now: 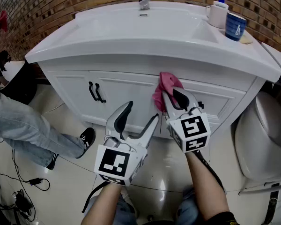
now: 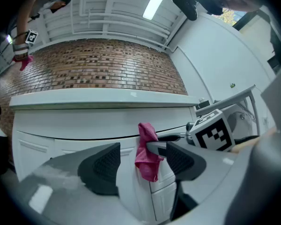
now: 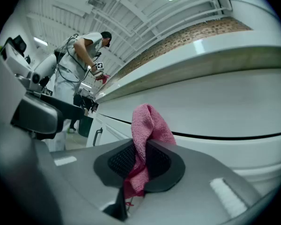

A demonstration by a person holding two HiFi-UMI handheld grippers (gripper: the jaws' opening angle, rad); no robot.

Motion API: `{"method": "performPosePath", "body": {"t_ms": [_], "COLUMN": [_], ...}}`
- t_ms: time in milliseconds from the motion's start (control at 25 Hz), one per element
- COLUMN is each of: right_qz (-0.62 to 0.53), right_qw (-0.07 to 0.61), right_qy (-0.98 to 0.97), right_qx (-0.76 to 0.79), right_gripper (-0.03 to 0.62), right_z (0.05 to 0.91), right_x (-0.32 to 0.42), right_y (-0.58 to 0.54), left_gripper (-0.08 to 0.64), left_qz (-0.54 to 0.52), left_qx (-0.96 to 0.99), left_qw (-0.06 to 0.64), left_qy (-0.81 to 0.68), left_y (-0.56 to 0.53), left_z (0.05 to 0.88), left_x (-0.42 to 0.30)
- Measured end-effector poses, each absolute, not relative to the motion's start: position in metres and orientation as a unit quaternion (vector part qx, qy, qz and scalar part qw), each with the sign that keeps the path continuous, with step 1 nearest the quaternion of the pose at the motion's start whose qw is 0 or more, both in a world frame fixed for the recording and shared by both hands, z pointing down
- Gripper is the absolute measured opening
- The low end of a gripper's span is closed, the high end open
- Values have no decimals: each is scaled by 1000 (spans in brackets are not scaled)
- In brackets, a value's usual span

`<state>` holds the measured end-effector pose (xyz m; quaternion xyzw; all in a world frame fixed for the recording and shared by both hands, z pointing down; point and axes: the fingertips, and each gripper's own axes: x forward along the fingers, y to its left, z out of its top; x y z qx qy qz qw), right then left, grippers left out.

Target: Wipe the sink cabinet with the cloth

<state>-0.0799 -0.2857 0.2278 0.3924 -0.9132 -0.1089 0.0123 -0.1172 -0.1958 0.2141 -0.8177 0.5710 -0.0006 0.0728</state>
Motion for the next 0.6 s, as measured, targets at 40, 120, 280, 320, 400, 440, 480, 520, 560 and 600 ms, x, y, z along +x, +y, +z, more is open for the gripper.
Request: {"method": "performPosePath", "body": {"t_ms": [40,120,280,320,400,440,480,520,560,600], "right_qz": [-105,-93,-78,-79,-74,-71,-70,-69,-65,-58], "right_qw": [16,19,19,17,6,0,-5,-11,-19,-30], "right_qy": [-911,-907,-891,-887,-878,-873,-865,-855,-845,-836], "right_qx": [398,411,446,455,472,483,497,514,531,544], "right_gripper": [44,44,44,44,46,46,44,44,44,44], "right_z": [230,234,233,232,230,229,228,227,225,224], "right_x": [-70,-48,6,21,53,70,88,106,124,141], "right_y": [-287,-289,-295,-295,-296,-296,-296,-297,-297,-298], "left_gripper": [307,307,307,307,307,307,307,307,307,307], "left_qz": [-3,-8,-8,-3,5,5,5,5,5,5], "left_qx": [-819,-821,-826,-827,-830,-831,-831,-831,-830,-830], "left_qw": [71,67,66,63,56,56,57,58,59,59], "left_qy": [570,568,560,558,555,554,553,553,554,555], "left_y": [-198,-201,-204,-204,-204,-203,-203,-204,-205,-206], "left_z": [217,221,219,218,216,216,216,215,215,215], "left_x": [-115,-111,-104,-101,-96,-94,-93,-92,-92,-93]}}
